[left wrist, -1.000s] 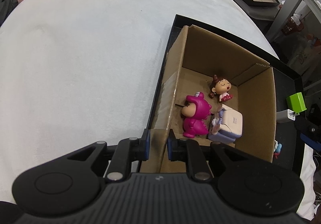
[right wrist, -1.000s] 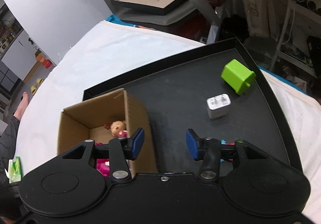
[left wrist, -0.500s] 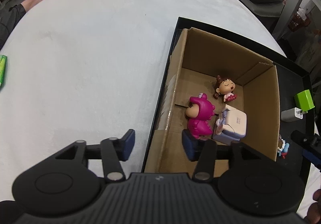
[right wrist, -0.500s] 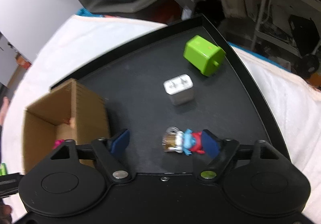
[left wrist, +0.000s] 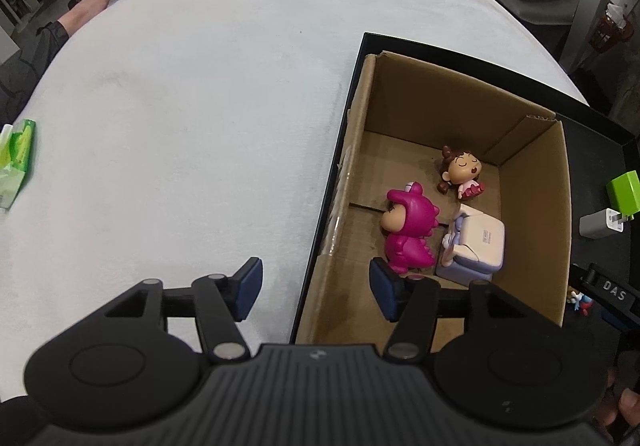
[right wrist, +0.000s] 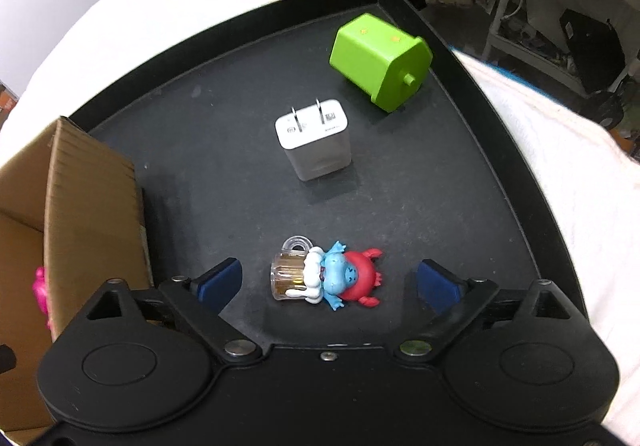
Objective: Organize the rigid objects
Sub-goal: 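Grasp the blue-and-red figure with clear cup using the right gripper, then carry the blue-and-red figure with the right gripper into the box and release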
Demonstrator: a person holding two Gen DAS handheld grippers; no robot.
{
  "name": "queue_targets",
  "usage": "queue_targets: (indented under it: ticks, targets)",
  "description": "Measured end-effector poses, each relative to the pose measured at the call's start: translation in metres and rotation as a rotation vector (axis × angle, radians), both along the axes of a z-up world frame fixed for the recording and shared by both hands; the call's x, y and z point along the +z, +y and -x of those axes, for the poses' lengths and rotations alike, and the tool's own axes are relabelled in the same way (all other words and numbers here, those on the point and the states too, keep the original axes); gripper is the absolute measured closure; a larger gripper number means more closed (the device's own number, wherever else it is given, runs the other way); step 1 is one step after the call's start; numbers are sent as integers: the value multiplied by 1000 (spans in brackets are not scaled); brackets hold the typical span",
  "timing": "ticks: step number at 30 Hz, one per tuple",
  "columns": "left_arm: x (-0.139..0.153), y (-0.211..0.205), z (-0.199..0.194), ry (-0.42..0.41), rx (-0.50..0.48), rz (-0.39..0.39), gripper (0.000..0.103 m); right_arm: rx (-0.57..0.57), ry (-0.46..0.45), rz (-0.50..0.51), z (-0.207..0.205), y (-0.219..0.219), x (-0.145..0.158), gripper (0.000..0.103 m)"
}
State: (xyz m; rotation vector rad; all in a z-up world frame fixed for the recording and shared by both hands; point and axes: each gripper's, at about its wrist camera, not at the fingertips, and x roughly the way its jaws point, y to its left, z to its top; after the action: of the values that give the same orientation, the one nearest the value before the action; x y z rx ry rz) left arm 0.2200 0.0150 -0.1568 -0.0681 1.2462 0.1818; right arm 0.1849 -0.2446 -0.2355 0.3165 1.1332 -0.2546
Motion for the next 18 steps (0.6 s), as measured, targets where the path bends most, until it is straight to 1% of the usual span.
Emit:
queue_targets:
  ticks: [2,3,5,6,7,8,9,15,18]
  targets:
    - [1,-4,1,-1,-1,-10,45,-5,13,12,0,1,-4,11]
    - [1,-6,1,0,-1,-14,45,3,15,16,0,1,-5,14]
    - [0,-9,2,3,-1,-19,45,25,5,25,2,3,-4,17]
    - [0,-11,2,5,-2,-21,45,33,-2,32,3,3,-3,23]
    - [0,-13,2,5,-5,-23,45,40,-7,43,4,5,-2,31]
    - [-1,-15,2,6,-8,-24,45,46,-18,50,5,5,0,35]
    - [-1,-17,2,8,-12,-27,45,46,-29,49,7,5,2,44]
    - [-2,-26,6,9,-25,-41,45,35,-51,-20,11,-4,4,45]
    - [-1,-27,8,10,-25,-42,45,34,-72,-22,14,-6,8,45]
